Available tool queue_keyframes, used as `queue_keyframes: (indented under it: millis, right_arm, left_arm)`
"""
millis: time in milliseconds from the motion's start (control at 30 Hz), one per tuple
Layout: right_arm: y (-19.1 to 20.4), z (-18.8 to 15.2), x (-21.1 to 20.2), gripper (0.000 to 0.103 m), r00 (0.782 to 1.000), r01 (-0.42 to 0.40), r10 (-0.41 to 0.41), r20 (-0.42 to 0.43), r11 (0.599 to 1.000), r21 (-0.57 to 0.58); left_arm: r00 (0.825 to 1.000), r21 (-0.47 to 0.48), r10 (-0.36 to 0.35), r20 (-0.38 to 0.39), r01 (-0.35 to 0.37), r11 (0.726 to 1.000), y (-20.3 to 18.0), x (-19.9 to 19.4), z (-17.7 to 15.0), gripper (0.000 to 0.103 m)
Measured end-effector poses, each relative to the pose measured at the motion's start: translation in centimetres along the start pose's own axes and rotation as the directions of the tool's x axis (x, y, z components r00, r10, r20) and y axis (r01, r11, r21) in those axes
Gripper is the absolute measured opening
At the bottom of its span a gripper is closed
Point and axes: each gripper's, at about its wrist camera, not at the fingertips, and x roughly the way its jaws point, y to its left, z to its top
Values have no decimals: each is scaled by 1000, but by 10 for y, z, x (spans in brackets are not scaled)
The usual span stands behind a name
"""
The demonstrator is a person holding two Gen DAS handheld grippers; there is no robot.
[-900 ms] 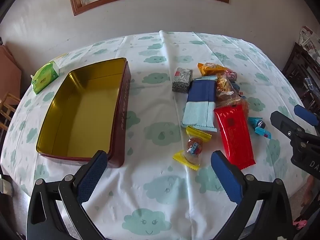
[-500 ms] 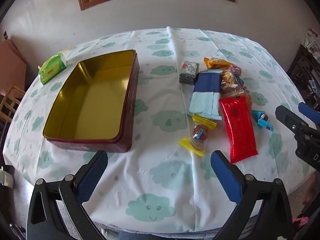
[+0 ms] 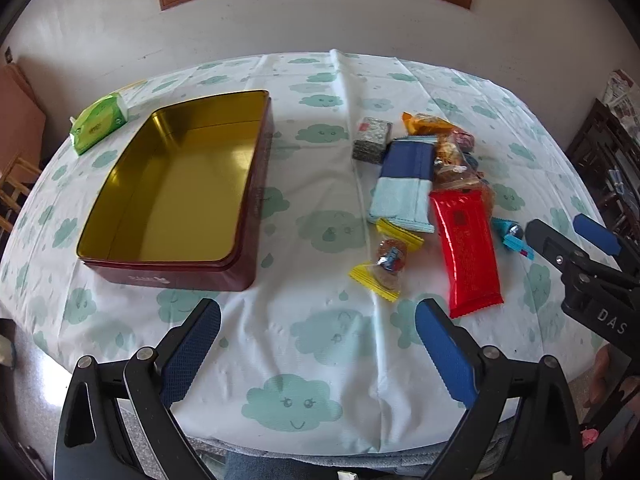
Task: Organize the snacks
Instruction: 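Move the left tool toward the yellow cake packet while the right tool approaches the teal candy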
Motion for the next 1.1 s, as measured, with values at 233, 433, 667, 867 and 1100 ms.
queue_keyframes:
  millis: [233, 433, 667, 867, 1100]
  right_arm:
    - [2, -1, 2, 95, 1000, -4, 4, -6, 1000, -1]
    - [1, -1, 3, 95, 1000, -1, 1, -5, 1000, -1]
    - [-3, -1, 3, 95, 1000, -3, 3, -8, 1000, 13]
    - [-4, -1, 5, 95, 1000, 2, -2, -11, 1000, 10]
    - [-3, 1, 6, 95, 1000, 10, -10, -13, 1000, 8]
  left_arm:
    - [1000, 38, -29, -2, 29, 999, -11, 2, -2, 97]
    - [999, 51, -49, -5, 49, 998, -14, 2, -5, 97]
    - [1000, 57, -17, -26, 18, 998, -14, 6, -4, 97]
    - [1000, 54, 0, -25, 1, 999, -11, 9, -1, 97]
    - [999, -4, 10, -47, -10, 1000, 4, 18, 3, 92]
